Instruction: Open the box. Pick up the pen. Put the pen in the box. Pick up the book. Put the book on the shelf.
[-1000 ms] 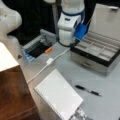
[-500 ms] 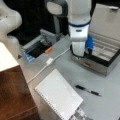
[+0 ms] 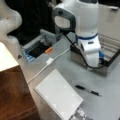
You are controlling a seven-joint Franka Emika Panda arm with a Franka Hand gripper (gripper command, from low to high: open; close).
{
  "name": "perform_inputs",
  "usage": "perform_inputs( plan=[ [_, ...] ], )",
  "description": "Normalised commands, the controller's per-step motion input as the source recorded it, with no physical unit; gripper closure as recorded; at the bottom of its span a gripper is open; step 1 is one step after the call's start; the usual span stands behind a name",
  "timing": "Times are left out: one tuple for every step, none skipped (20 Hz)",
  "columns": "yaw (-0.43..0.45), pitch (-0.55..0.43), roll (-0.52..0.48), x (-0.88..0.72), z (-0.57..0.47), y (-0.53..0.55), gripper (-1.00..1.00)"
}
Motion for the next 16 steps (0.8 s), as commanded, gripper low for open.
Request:
perform_inputs(
  plan=[
    [0.282, 0.113, -0.091, 0.34, -0.08, -0.13, -1.00],
    [0.237, 0.137, -0.076, 0.33, -0.10, -0.13, -1.00],
    [0.196, 0.139, -0.066, 0.32, -0.14, -0.13, -1.00],
    [0.170, 0.132, -0.065, 0.31, -0.14, -0.11, -1.00],
    [0.141, 0.118, -0.042, 0.31, -0.15, -0.10, -1.00],
    [0.117, 0.115, -0.046, 0.30, -0.15, -0.08, -1.00],
    [0.109, 0.105, -0.048, 0.29, -0.12, -0.07, -1.00],
    [0.086, 0.121, -0.054, 0.28, -0.12, -0.07, -1.00],
    [0.073, 0.118, -0.056, 0.28, -0.14, -0.06, -1.00],
    [0.069, 0.100, -0.052, 0.30, -0.16, -0.06, -1.00],
    [0.069, 0.091, -0.052, 0.31, -0.16, -0.06, -1.00],
    [0.073, 0.081, -0.049, 0.32, -0.17, -0.08, -1.00],
    [0.076, 0.070, -0.056, 0.33, -0.17, -0.10, -1.00],
    [0.078, 0.067, -0.060, 0.33, -0.16, -0.11, -1.00],
    [0.082, 0.060, -0.070, 0.33, -0.15, -0.13, -1.00],
    [0.089, 0.058, -0.083, 0.31, -0.11, -0.15, -1.00]
  ],
)
